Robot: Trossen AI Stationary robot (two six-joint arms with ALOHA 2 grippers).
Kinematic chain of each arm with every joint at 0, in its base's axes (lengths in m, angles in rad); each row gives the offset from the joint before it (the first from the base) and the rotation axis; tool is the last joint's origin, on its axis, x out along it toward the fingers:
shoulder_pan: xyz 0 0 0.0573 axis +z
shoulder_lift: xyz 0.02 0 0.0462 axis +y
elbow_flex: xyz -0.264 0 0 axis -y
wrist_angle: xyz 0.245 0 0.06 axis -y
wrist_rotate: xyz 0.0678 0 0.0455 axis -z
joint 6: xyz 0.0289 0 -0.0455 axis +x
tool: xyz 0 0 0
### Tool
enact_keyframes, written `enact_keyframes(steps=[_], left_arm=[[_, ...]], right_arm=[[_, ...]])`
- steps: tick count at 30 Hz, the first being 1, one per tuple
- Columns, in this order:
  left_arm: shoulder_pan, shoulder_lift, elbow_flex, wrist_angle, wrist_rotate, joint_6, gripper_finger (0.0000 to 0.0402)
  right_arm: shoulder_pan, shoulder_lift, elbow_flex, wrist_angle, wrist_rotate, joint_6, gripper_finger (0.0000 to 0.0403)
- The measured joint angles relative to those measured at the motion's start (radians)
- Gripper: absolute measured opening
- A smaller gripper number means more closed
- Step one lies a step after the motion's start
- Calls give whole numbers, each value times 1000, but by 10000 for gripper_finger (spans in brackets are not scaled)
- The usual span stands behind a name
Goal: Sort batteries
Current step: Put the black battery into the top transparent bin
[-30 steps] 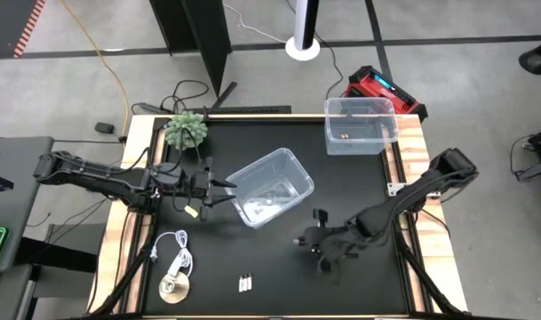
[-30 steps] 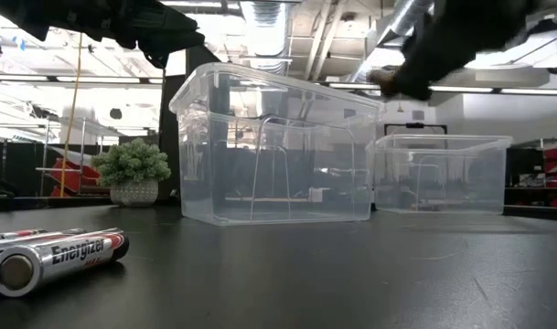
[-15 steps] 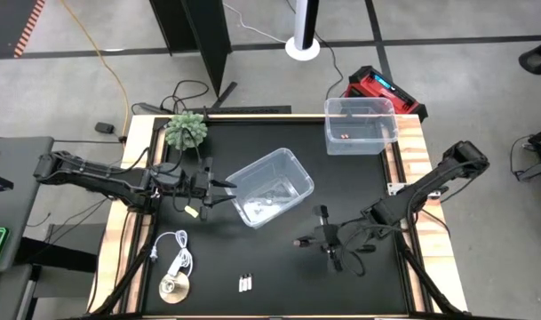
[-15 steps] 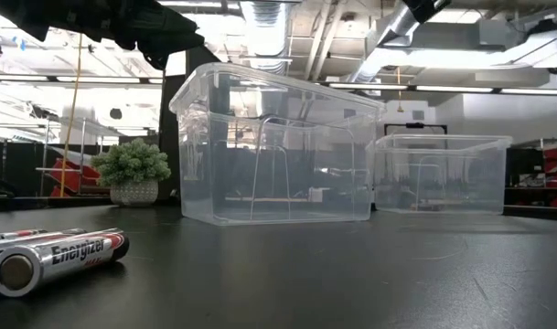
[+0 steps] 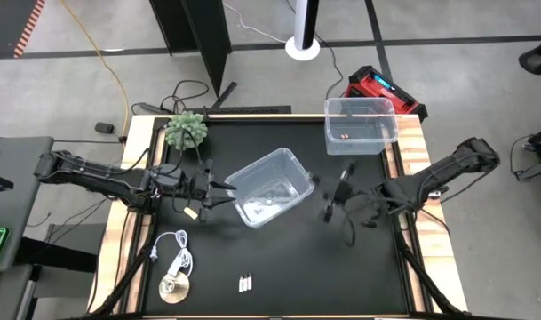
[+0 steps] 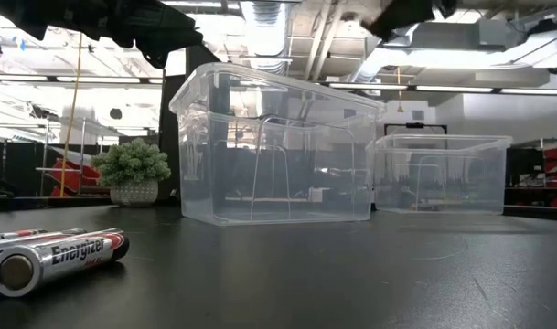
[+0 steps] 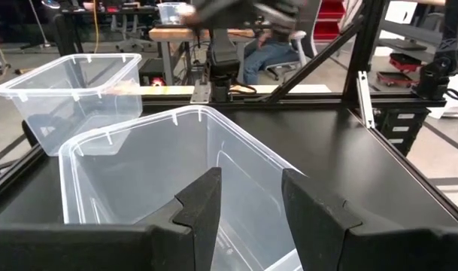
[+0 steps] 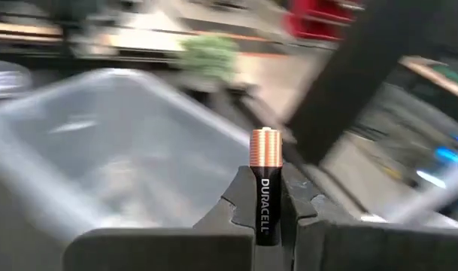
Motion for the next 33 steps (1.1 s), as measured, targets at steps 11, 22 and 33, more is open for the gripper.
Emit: enact_keyframes(steps=[11, 22, 33], left_arm=[[0, 0, 0, 1, 0, -11, 137], [0, 0, 0, 0, 0, -13, 137], [0, 0, 0, 0, 0, -13, 137]], right_arm=[[-372, -68, 0, -306, 73, 309, 22], [-696, -68, 0, -357, 25, 349, 23], [-840, -6, 0, -372, -105, 338, 25]])
